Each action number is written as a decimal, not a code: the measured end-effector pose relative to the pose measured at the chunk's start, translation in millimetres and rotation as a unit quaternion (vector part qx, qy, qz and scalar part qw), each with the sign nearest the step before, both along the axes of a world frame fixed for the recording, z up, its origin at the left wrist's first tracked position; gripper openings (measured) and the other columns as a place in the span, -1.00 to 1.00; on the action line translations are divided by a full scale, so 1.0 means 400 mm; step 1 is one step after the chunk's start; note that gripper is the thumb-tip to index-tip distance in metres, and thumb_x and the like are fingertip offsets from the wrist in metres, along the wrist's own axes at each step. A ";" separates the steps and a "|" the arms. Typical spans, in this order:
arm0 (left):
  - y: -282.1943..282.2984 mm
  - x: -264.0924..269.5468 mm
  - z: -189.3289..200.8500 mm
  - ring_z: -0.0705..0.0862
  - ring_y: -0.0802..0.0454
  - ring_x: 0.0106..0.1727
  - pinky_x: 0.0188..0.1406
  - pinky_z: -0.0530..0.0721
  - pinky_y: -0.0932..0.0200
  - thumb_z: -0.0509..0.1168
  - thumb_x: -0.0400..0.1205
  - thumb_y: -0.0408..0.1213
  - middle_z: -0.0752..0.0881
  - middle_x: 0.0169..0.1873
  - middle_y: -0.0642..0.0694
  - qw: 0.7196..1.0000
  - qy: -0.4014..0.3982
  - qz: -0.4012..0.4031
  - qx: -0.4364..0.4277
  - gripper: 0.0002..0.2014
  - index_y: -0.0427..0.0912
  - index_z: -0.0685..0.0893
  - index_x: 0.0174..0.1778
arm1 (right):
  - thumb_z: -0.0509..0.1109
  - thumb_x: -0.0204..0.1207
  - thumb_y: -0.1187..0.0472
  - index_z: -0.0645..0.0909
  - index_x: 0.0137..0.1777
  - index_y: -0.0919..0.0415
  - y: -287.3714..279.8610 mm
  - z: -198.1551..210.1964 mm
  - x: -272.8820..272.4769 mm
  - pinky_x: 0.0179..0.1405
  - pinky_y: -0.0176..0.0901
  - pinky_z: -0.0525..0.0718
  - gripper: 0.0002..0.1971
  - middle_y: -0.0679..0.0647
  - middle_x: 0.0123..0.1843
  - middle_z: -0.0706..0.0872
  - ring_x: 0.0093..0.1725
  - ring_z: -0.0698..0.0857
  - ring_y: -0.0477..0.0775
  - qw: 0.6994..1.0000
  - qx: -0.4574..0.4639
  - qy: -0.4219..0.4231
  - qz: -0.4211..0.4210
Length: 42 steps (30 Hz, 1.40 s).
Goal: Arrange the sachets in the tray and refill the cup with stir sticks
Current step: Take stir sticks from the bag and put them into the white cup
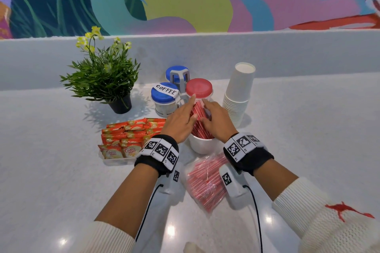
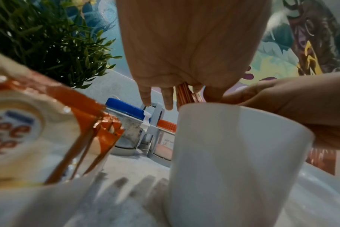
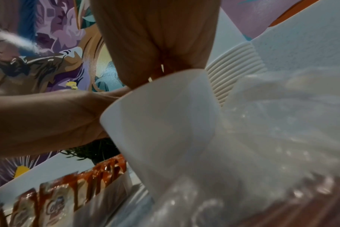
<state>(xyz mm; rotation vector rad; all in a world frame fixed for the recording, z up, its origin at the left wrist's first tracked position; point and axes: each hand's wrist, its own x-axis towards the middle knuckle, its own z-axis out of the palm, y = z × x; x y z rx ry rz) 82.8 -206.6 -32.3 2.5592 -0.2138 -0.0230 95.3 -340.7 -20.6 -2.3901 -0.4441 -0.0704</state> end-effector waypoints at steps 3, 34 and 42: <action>0.002 -0.006 0.001 0.23 -0.05 0.60 0.55 0.26 -0.09 0.00 0.74 -0.12 0.27 0.59 -0.10 0.997 -0.029 0.000 0.067 -0.47 -0.03 0.04 0.64 | 0.20 0.55 0.42 0.53 0.36 0.29 -0.006 -0.003 -0.006 0.17 -0.27 0.42 -0.62 0.29 0.25 0.62 0.22 0.61 0.21 1.000 0.003 -0.012 0.002; -0.203 -0.211 -0.072 0.32 -0.25 0.39 0.35 0.43 -0.26 0.21 0.63 -0.09 0.29 0.34 -0.21 0.971 0.192 0.035 0.140 -0.65 -0.07 0.33 0.28 | 0.28 0.57 0.21 0.69 0.03 0.37 -0.240 -0.098 -0.026 -0.10 -0.21 0.45 -0.75 0.20 -0.01 0.72 0.06 0.67 0.15 0.954 -0.175 0.237 -0.049; -0.200 -0.188 -0.080 0.52 -0.27 0.29 0.31 0.53 -0.21 0.29 0.57 -0.38 0.49 0.28 -0.28 0.980 0.185 -0.018 0.071 -0.50 -0.20 0.21 0.36 | 0.18 0.56 0.31 0.36 -0.52 0.10 -0.217 -0.094 -0.025 -0.35 -0.27 0.36 -0.62 -0.03 -0.43 0.45 -0.38 0.42 -0.10 0.951 -0.156 0.261 0.045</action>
